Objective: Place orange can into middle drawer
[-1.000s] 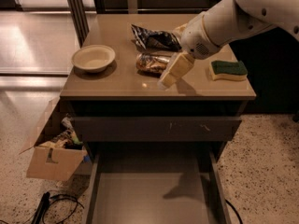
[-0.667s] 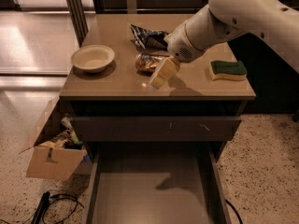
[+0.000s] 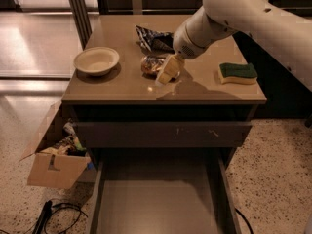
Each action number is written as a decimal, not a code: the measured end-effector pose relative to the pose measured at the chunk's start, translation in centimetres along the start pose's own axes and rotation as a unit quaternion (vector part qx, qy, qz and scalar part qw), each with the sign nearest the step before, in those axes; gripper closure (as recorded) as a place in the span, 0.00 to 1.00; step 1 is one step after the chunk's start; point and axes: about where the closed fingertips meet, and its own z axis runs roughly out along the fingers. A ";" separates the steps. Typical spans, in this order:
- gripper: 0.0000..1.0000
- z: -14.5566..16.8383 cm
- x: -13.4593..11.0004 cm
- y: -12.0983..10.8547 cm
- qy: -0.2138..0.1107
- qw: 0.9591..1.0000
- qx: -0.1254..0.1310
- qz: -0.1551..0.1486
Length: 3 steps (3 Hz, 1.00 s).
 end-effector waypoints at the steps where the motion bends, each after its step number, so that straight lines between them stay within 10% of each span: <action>1: 0.00 1.6 0.8 -0.7 0.011 1.000 0.000 0.003; 3: 0.00 3.7 1.7 0.3 0.013 1.000 -0.021 0.011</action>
Offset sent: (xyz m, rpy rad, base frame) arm 0.0060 0.0135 -0.0724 0.0170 0.1249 0.0181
